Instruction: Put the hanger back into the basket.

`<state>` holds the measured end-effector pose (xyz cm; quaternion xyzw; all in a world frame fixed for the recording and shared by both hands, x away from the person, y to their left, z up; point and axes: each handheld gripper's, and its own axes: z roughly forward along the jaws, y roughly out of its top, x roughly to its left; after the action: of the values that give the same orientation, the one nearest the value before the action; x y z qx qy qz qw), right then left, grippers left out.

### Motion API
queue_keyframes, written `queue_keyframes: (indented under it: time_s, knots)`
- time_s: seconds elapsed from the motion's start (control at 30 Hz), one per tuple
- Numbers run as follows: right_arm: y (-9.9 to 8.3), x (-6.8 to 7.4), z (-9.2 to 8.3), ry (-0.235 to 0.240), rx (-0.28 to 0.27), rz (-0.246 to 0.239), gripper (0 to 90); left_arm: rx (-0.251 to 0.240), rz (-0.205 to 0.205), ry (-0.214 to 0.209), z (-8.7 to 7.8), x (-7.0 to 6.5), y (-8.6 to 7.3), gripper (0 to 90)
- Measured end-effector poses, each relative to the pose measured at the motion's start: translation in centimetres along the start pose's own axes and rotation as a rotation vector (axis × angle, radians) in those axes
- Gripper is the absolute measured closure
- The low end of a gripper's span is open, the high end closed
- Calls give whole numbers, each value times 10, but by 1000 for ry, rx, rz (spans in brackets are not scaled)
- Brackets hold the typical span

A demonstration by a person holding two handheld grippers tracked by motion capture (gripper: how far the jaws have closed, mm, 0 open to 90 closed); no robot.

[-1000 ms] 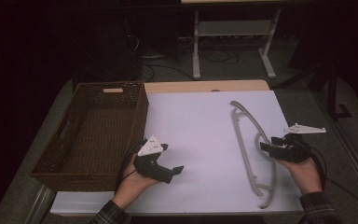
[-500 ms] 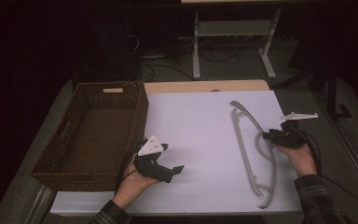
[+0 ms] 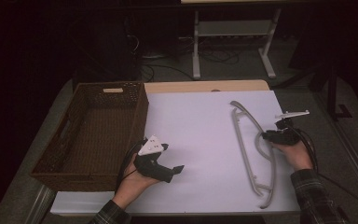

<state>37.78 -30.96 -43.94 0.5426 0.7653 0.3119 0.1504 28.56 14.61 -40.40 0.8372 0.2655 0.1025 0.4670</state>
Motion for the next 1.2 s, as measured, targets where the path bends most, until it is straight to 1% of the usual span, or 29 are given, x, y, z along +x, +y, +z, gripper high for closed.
queue_keyframes:
  time_s: [0.03, 0.07, 0.1, 0.17, 0.23, 0.33, 0.43, 0.53, 0.57, 0.63, 0.67, 0.7, 0.73, 0.77, 0.8, 0.83, 0.9, 0.97, 1.0, 1.03, 1.1, 1.13, 1.17, 1.2]
  knots:
    - [0, -1, 2, 1, 8, -6, 729, -2, -1, -2, 0, 0, 0, 52]
    - [0, -1, 2, 1, 8, -6, 729, -2, -1, -2, 0, 0, 0, 52]
    - [-1, -2, 4, -1, 15, -4, 747, -1, -1, -1, 0, 0, 0, 52]
    - [-1, -2, 5, -1, 14, -5, 751, 0, -1, -3, 0, 0, 0, 52]
    - [-1, -2, 6, -1, 18, -6, 789, 1, 0, -3, 0, 0, 0, 52]
    - [0, -1, 7, -5, 25, -13, 794, -1, -3, -6, 0, 0, 0, 54]
    - [2, 1, 9, -1, 26, -35, 795, 0, -4, -8, 0, 0, 0, 54]
    - [5, 7, 12, 7, 28, -53, 797, -1, -5, -8, 0, 0, 0, 54]
    - [7, 11, 14, 13, 28, -66, 799, -1, -5, -8, 0, 1, 0, 54]
    - [8, 13, 15, 13, 30, -73, 799, -1, -5, -8, 0, 1, 0, 54]
    - [9, 15, 16, 13, 32, -84, 799, -1, -6, -8, 0, 1, 0, 54]
    - [11, 20, 18, 24, 33, -100, 801, 2, -4, -8, 1, 1, 0, 54]
    - [11, 20, 18, 24, 33, -100, 801, 2, -4, -8, 1, 1, 0, 54]
    - [14, 26, 21, 31, 36, -120, 802, 5, -5, -9, 1, 1, 0, 54]
    - [14, 26, 21, 31, 36, -120, 802, 5, -5, -9, 1, 1, 0, 55]
    - [17, 33, 24, 47, 41, -140, 802, 5, -4, -8, 1, 0, 0, 55]
    - [18, 35, 25, 51, 41, -149, 803, 3, -6, -8, 1, 1, 0, 54]
    - [21, 46, 29, 70, 40, -174, 805, 1, -7, -7, 1, 1, 0, 56]
    - [21, 46, 29, 70, 40, -174, 805, 1, -7, -7, 1, 1, 0, 56]
    - [23, 51, 31, 79, 44, -191, 806, 2, -6, -6, 1, 1, 0, 56]
    - [23, 53, 32, 86, 45, -196, 807, 3, -6, -6, 1, 1, 0, 57]
    - [24, 56, 33, 94, 44, -202, 807, 4, -6, -6, 1, 1, 0, 56]
    - [25, 62, 35, 103, 45, -219, 807, 3, -6, -6, 1, 1, 0, 57]
    - [25, 62, 35, 103, 45, -219, 807, 3, -6, -6, 1, 1, 0, 57]
